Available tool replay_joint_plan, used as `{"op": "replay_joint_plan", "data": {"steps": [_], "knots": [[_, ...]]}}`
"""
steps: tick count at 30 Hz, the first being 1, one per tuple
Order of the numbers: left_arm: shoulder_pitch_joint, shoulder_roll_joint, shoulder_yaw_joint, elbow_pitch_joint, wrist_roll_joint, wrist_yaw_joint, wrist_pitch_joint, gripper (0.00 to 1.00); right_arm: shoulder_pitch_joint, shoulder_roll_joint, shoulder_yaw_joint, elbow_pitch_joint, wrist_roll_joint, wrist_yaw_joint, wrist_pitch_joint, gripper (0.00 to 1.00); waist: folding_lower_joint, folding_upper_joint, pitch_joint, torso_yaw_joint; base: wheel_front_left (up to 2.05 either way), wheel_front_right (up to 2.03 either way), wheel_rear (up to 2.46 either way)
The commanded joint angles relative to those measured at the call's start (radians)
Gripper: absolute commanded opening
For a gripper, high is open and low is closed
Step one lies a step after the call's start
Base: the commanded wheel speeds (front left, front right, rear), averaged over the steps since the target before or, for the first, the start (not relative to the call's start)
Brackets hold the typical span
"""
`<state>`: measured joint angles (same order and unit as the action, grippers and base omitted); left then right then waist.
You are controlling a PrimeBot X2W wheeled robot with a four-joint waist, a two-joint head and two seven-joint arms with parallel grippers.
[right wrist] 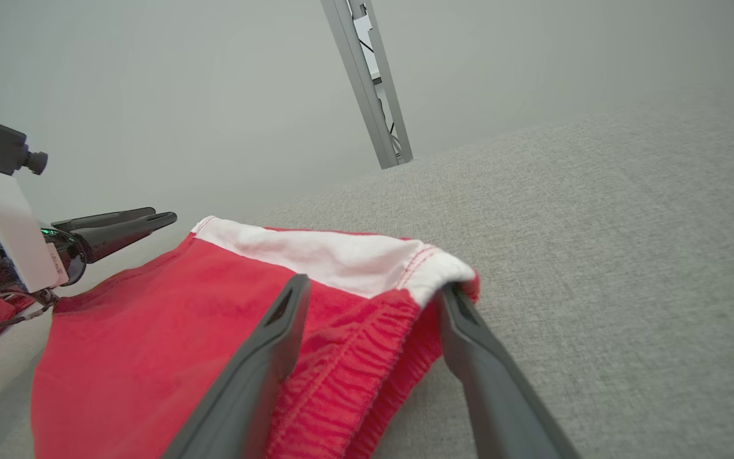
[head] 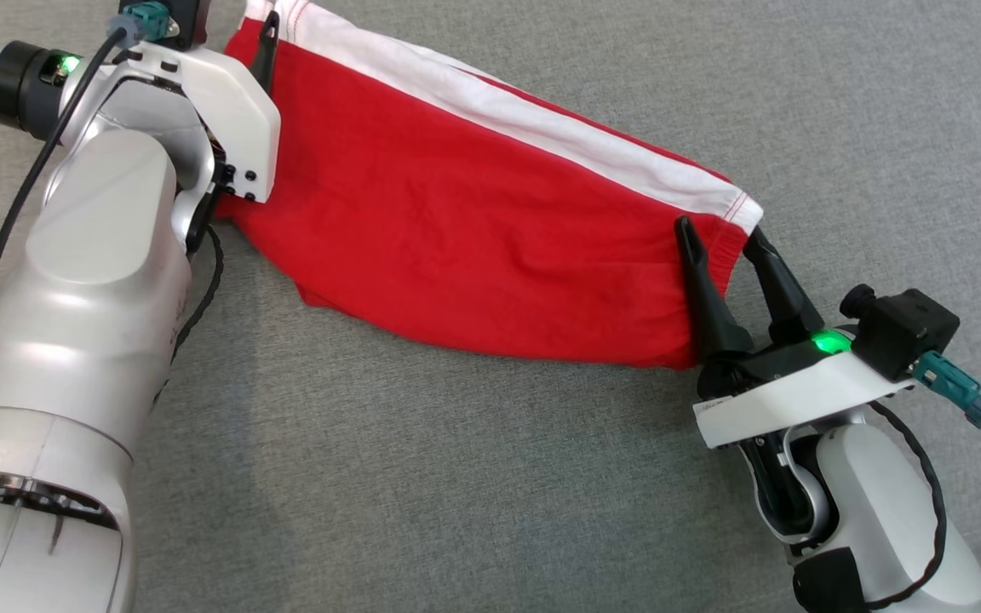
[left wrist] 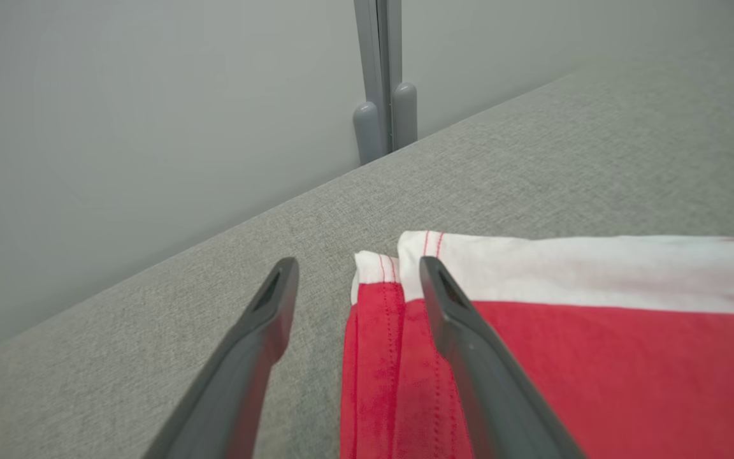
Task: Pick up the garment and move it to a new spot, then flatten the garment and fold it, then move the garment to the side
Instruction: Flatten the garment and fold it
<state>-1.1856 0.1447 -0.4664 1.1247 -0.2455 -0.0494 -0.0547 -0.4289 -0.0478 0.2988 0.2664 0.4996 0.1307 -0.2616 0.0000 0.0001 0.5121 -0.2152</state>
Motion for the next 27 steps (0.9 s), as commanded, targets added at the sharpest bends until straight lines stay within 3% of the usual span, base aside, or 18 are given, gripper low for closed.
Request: {"op": "replay_joint_plan", "data": {"steps": [1, 17, 27], "knots": [[0.005, -0.002, -0.002, 0.015, -0.008, -0.006, -0.016, 1.0, 0.015, -0.006, -0.013, -0.008, -0.013, 0.0, -0.005, 1.0, 0.0, -0.0001, -0.015, 0.013, 0.0, 0.0, 0.0], [0.155, -0.023, 0.021, 0.047, -0.097, -0.057, -0.131, 1.0, 0.154, -0.005, -0.111, -0.034, -0.127, 0.0, -0.005, 1.0, 0.0, -0.0001, -0.134, 0.055, 0.0, 0.0, 0.0], [0.246, -0.034, 0.018, 0.103, -0.146, -0.068, -0.042, 1.0, 0.247, -0.005, -0.215, -0.09, -0.181, 0.0, -0.005, 1.0, 0.0, -0.0001, -0.211, 0.004, 0.0, 0.0, 0.0]]}}
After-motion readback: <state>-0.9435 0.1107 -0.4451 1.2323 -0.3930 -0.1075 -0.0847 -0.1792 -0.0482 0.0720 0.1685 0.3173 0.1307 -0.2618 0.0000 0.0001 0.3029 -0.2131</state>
